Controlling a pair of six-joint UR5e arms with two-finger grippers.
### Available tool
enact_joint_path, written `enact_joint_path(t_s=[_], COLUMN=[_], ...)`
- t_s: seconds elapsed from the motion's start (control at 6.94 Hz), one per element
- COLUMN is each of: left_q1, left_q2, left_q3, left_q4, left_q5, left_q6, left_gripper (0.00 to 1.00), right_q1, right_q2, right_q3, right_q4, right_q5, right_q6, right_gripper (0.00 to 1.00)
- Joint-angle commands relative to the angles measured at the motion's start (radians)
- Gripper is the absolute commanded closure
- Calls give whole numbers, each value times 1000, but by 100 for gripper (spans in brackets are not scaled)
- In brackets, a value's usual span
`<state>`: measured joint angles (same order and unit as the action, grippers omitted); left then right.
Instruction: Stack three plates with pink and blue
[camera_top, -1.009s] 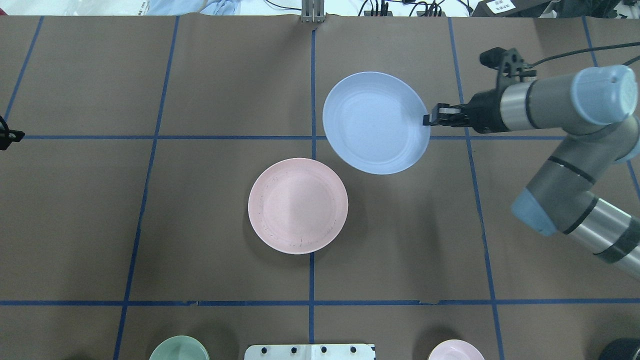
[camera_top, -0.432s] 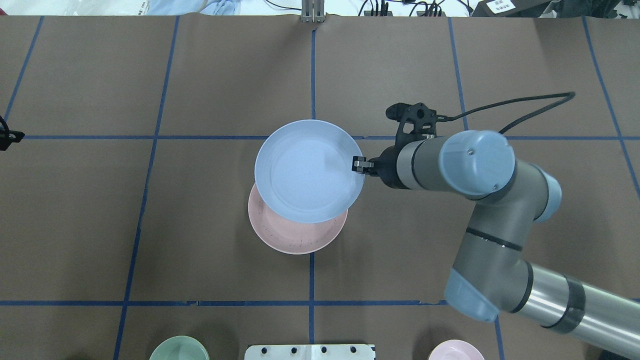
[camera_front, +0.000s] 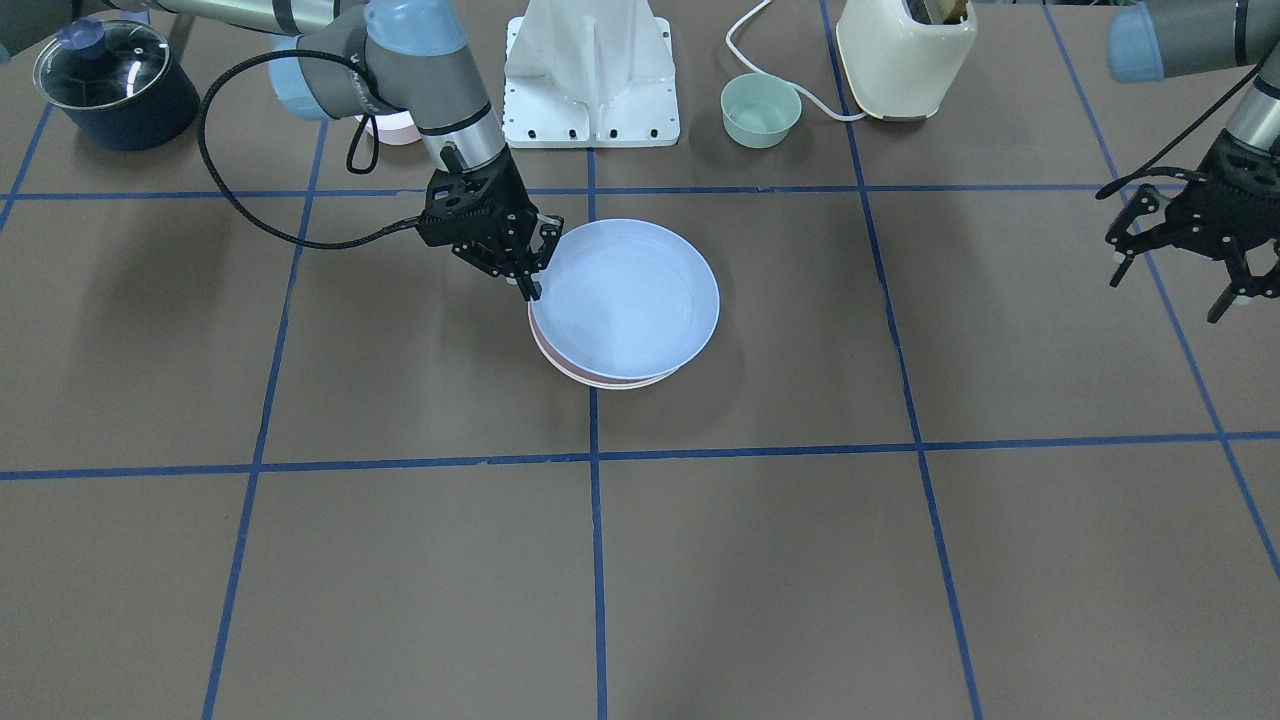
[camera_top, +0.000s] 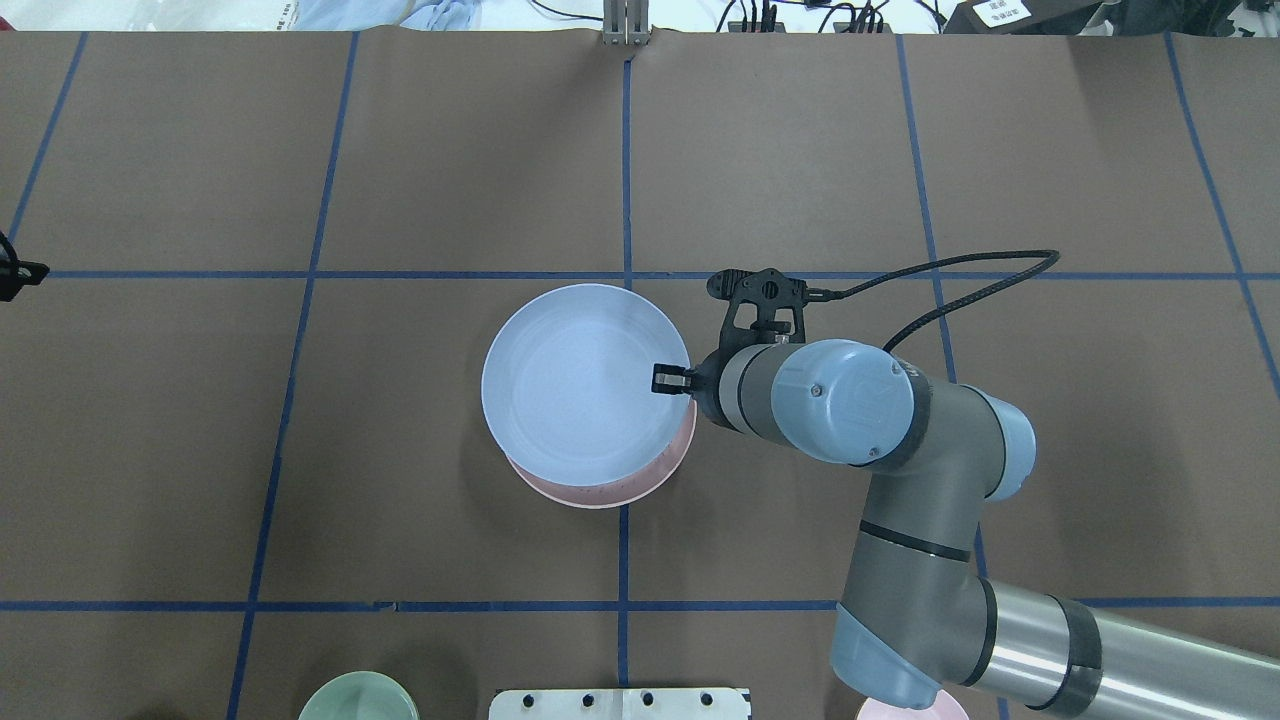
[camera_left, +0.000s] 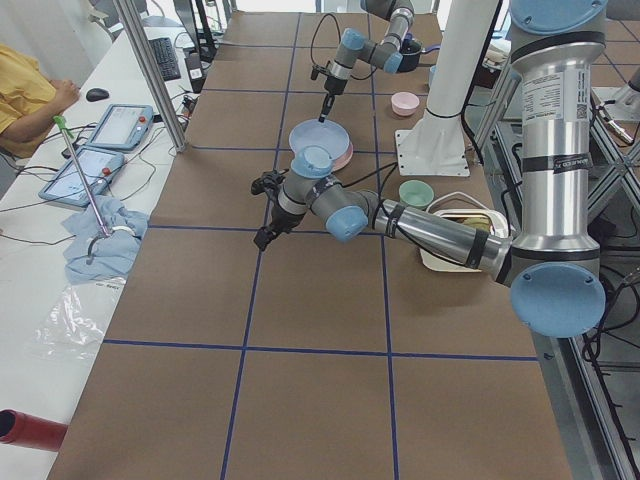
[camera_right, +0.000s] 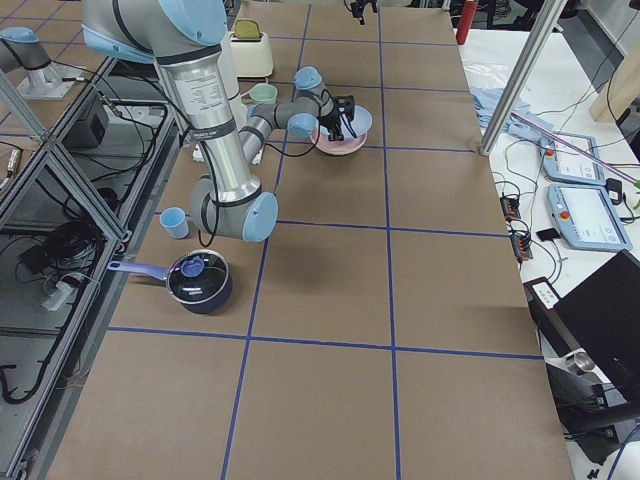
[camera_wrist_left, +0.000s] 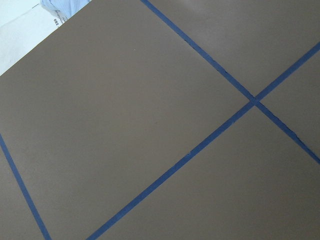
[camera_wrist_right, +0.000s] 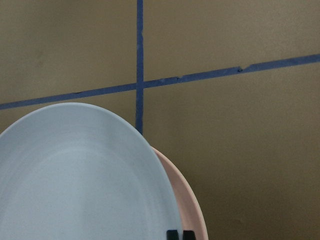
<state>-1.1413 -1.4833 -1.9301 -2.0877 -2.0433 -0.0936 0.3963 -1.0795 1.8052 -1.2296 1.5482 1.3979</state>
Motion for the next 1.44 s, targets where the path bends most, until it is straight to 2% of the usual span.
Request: enact_joint_path(t_s=[0.0, 0.14, 0.29, 0.58, 0.72, 1.01, 1.3], left_q1=[0, 0, 0, -2, -14, -142, -309], left_q2=[0, 0, 0, 3, 17, 17, 12], left_q3=[0, -1, 0, -4, 14, 130, 218], left_q4=[0, 0, 0, 0, 3, 11, 111], left_q5=[0, 0, 0, 0, 14, 0, -78], left_q6=[0, 0, 0, 0, 3, 12, 0], left_gripper=[0, 0, 0, 0, 0, 0, 0], right_q1=[-20, -20, -20, 33, 136, 370, 613], right_q2=[-7, -11, -8, 3, 3, -11, -83], right_q3=[-9, -12, -3, 54, 75, 72, 65], right_q4=[-5, -34, -84, -199, -244, -312, -387], right_q5=[-5, -14, -46, -14, 116, 336, 542], right_q6=[3, 4, 4, -16, -86, -388, -764], right_gripper=[88, 12, 0, 0, 0, 0, 0])
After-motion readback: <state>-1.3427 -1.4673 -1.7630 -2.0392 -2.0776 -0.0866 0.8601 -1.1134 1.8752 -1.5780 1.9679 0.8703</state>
